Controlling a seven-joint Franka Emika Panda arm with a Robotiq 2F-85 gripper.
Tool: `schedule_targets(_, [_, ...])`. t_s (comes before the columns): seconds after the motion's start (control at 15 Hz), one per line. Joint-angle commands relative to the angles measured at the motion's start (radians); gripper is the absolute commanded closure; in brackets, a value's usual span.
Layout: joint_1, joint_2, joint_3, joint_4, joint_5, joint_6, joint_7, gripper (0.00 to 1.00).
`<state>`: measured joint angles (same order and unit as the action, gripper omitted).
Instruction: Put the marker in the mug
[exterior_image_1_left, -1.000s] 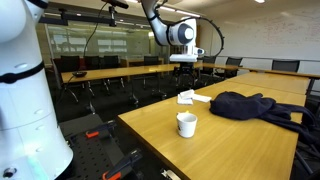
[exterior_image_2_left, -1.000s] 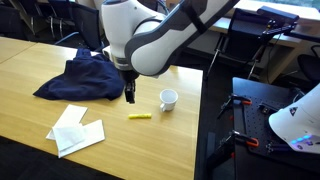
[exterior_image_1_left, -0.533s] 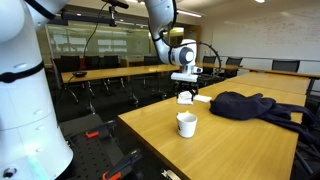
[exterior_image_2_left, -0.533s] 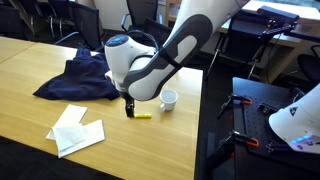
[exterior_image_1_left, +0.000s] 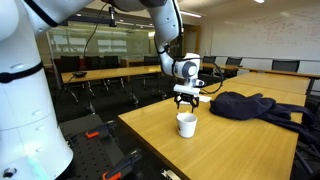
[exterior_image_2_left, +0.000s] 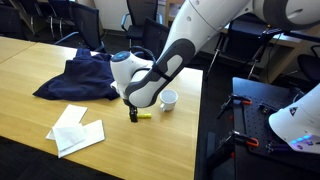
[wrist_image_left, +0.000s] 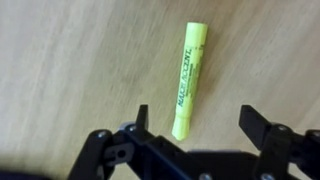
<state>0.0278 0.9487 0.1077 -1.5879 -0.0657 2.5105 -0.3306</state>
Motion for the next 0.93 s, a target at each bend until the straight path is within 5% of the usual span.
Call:
schedule_targets(0.0, [-0.034,0.044,0.039,0.055,-0.004,-0.038,-0.057,0.26])
schedule_targets(0.47, [-0.021,0.070,0.026,0.084,-0.023,-0.049,-0.056,0.77])
schedule_targets(0.67, [0.028,0.050,-0.031,0.081,-0.017,-0.038,0.087,0.99])
schedule_targets(0.87, [0.085,0.000,-0.104,0.053,-0.018,0.007,0.278,0.95])
